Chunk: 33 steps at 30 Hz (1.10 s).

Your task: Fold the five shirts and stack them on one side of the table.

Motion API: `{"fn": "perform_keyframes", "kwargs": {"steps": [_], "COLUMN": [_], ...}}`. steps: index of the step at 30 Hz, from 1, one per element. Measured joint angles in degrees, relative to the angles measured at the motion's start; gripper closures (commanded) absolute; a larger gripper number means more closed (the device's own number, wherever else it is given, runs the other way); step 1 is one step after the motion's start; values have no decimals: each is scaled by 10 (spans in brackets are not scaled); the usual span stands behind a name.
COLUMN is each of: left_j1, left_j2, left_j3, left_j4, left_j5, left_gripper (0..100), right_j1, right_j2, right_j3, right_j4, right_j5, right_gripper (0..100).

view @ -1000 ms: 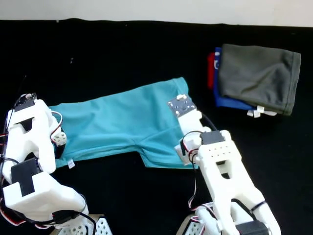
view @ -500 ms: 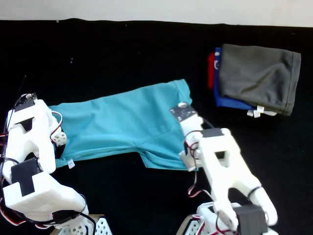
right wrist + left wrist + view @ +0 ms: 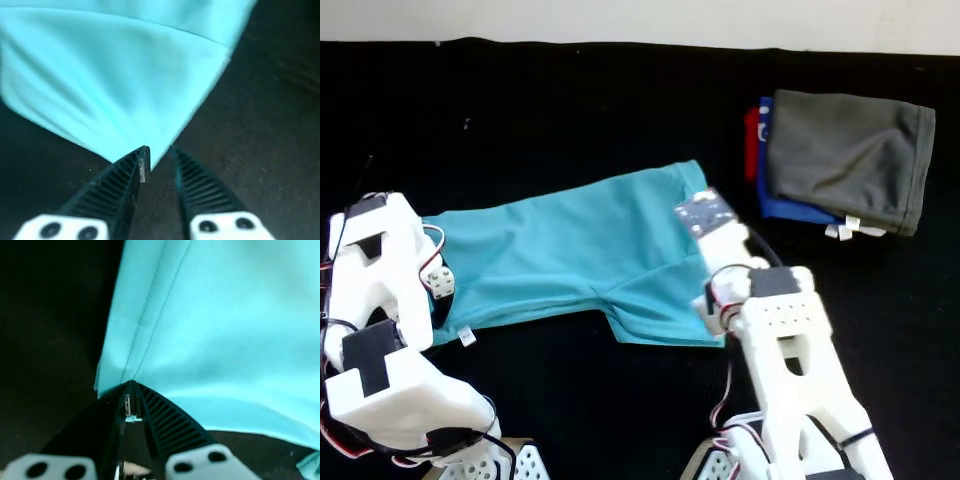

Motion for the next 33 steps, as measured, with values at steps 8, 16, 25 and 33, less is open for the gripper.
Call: {"fn": "perform_keyframes", "kwargs": {"steps": [8, 16, 25, 33], "left_j1": [0, 0, 1, 1], "left_j2": [-99, -135, -105, -105], "left_j3": [66, 186, 193, 193], "left_j4": [-11, -142, -169, -170], "left_j5": [-1, 2, 3, 3], "left_gripper": [992, 992, 992, 992], "right_j1": [-102, -207, -215, -209], "right_j2": [108, 139, 220, 314], "right_j3": [-39, -51, -52, -77], "right_j4": [-12, 24, 10, -26], "right_j5": [-8, 33, 40, 81], "right_gripper": [955, 805, 805, 947]}}
